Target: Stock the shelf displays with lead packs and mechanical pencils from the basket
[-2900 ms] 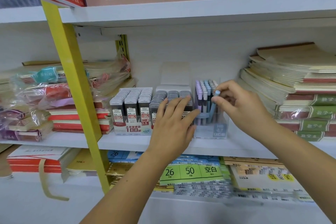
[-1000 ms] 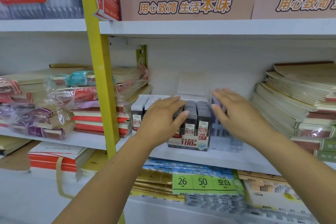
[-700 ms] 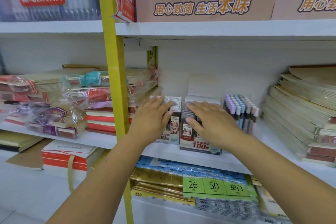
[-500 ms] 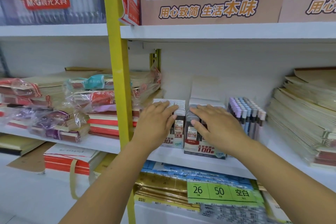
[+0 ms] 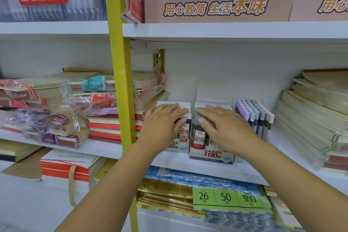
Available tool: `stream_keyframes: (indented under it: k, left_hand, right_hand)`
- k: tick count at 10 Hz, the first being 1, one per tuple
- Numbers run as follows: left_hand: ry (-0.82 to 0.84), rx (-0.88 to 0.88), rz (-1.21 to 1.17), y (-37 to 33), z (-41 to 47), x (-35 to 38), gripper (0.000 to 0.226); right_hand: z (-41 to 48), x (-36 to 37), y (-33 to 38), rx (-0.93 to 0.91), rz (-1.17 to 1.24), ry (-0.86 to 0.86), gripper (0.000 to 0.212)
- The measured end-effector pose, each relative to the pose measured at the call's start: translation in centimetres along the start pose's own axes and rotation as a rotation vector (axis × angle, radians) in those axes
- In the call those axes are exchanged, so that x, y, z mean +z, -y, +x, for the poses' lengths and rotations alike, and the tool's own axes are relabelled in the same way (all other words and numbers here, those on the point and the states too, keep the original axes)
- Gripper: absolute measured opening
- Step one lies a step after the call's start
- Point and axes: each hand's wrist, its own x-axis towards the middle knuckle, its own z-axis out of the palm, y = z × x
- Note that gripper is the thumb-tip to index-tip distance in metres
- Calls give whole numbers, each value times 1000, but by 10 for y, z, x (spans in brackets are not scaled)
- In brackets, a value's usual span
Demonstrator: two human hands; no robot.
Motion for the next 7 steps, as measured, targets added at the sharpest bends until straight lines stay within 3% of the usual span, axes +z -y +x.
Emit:
stream_keyframes:
  k: [1,4,6,7]
  left_hand:
    - [4,11,24,-3,2,-2,46]
    - [-6,-2,0,-4,-1,5,43]
    - [72,-15,-3,-12,6,-8,42]
    - [49,-4,6,-25,4,-24,44]
  right_hand:
    - [-8,-8,-14,77,54,-19,62]
    - [-13,6,-14,72,49,-13,58]
    - [-7,0,-8,79,76,16,51]
    - [-20,-14,-3,17,168,-97,44]
